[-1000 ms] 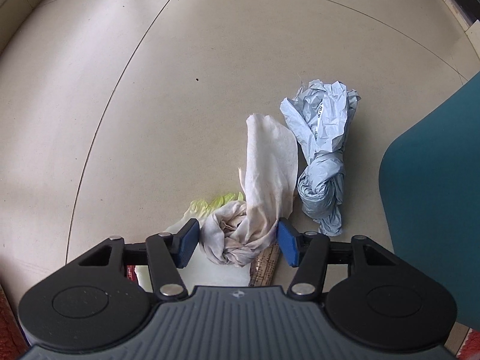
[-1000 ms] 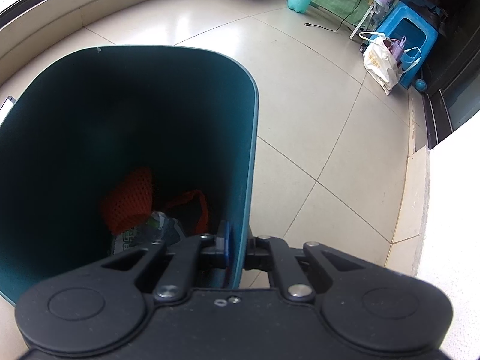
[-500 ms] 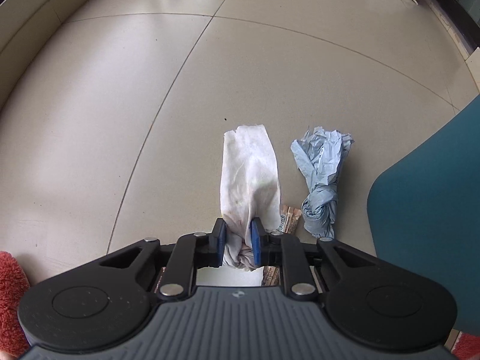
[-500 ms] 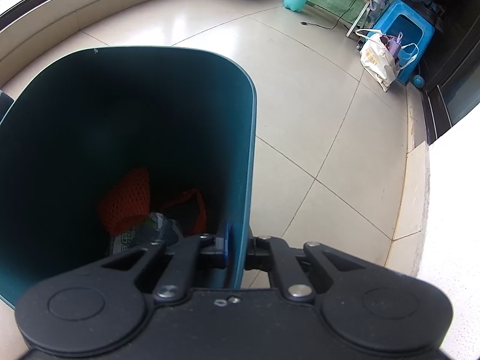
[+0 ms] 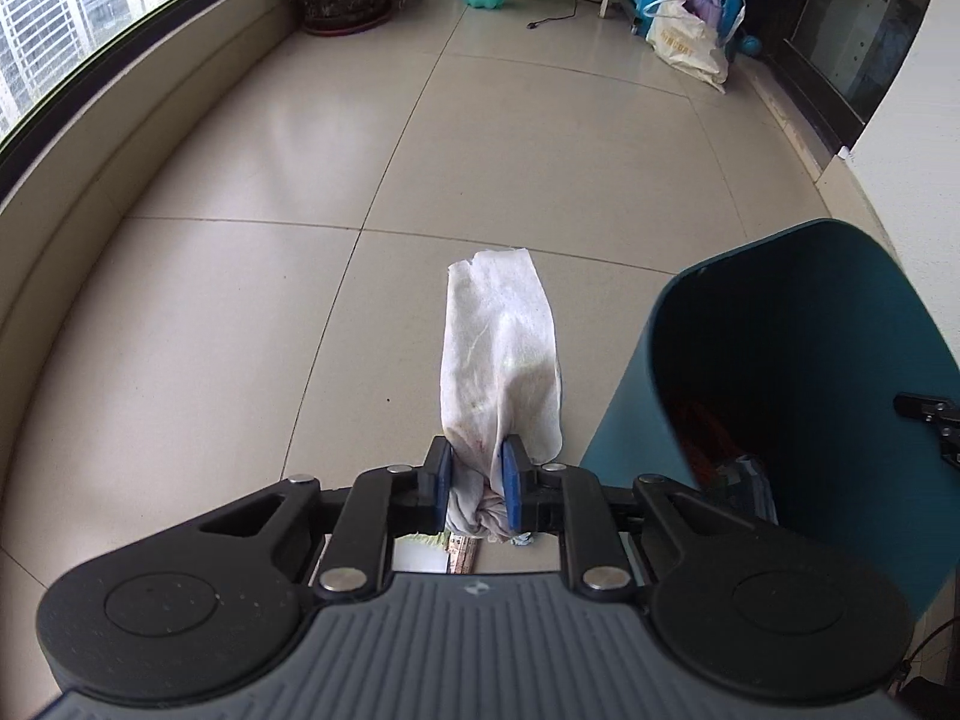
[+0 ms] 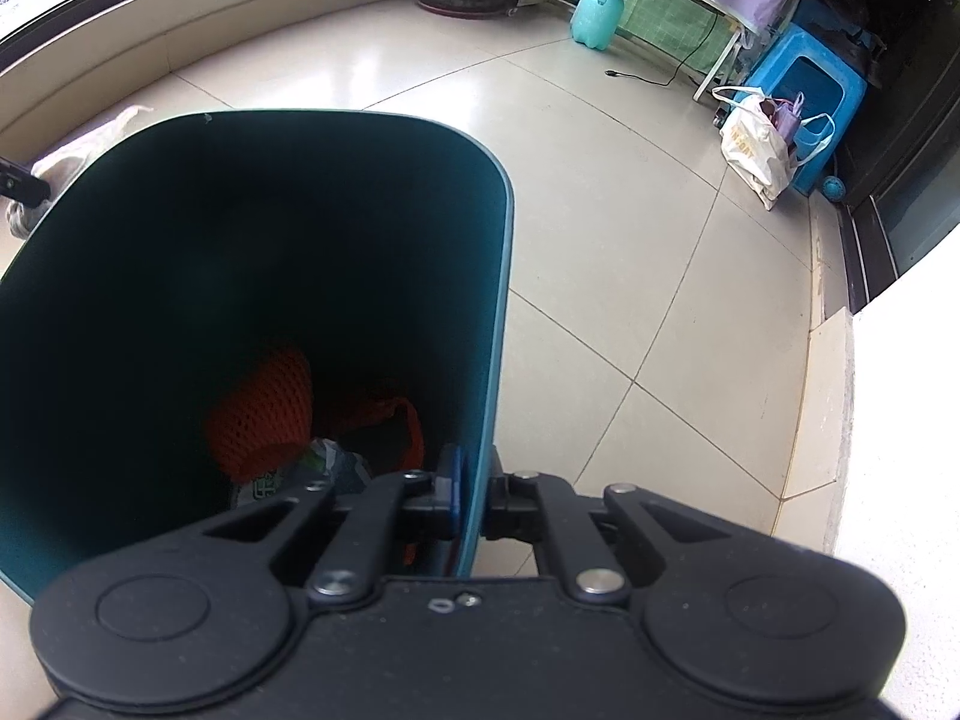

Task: Collect trash
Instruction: 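Carry the white tissue into the wastebasket and open the left tool, then lower the left tool to the cabbage leaf and close on it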

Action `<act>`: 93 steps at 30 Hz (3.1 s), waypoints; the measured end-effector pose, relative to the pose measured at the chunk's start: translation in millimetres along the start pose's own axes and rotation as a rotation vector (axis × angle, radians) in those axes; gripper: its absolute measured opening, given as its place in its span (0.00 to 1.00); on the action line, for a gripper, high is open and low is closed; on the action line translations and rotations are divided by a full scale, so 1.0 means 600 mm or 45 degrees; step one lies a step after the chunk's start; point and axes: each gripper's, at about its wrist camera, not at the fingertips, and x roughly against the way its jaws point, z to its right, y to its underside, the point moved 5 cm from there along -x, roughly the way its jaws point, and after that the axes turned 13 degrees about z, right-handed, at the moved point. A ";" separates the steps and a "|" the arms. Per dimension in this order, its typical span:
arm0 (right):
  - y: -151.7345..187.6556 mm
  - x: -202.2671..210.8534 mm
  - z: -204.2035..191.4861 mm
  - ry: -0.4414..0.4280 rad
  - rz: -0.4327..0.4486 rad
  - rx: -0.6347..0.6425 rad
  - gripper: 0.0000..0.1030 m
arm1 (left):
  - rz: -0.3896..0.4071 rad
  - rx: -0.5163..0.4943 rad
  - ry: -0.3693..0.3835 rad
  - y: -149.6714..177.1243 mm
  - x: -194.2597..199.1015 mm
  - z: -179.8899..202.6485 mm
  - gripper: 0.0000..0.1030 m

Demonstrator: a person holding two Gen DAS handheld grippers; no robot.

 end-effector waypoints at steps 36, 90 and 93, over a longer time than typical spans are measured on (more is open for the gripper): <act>0.003 0.012 0.001 -0.024 0.038 -0.002 0.04 | -0.224 -0.317 0.180 0.034 -0.153 0.319 0.16; 0.008 -0.030 0.020 0.006 -0.066 -0.112 0.07 | 0.060 0.076 0.041 0.048 -0.033 -0.028 0.82; 0.008 -0.033 0.021 0.013 -0.075 -0.112 0.07 | -0.018 0.134 0.030 0.087 -0.079 -0.058 0.82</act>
